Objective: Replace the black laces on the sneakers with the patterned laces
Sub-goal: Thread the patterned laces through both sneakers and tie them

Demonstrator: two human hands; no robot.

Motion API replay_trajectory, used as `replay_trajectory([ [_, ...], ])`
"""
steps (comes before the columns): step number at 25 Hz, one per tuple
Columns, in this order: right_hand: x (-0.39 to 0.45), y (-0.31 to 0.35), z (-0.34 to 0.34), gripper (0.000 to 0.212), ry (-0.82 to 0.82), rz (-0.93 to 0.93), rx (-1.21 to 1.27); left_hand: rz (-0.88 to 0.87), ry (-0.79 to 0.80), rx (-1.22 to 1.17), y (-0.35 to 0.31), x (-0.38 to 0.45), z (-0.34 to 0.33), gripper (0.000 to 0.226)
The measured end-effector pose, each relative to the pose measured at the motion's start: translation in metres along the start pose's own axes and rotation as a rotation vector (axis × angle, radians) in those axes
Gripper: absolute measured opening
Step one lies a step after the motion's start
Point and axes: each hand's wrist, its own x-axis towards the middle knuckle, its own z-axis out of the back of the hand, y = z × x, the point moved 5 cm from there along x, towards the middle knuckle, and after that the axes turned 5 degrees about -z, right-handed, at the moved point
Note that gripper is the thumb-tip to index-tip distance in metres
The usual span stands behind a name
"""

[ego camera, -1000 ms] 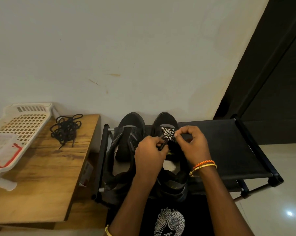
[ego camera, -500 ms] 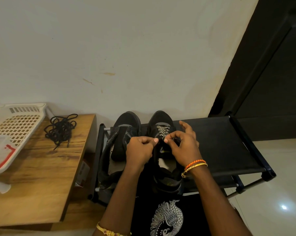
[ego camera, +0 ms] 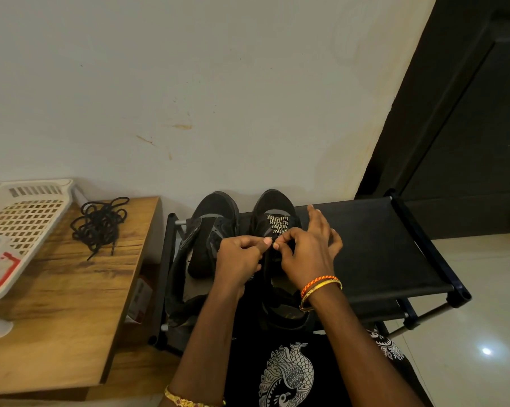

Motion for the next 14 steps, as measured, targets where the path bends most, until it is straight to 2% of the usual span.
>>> replay_trajectory([
  [4,0.006,-0.003,-0.001,0.002,0.051,0.018,0.132,-0.041,0.061,-0.017,0.000,0.001,0.001,0.016],
  [8,0.017,-0.006,-0.002,0.024,0.212,0.060,0.356,-0.032,0.107,0.009,0.002,0.007,0.002,0.014],
  [11,0.021,-0.009,-0.004,0.014,0.308,0.048,0.422,-0.045,0.123,0.010,0.003,0.008,0.002,0.016],
  [14,0.019,-0.013,-0.003,0.009,0.319,0.050,0.443,-0.061,0.118,0.009,0.006,0.009,0.002,0.018],
])
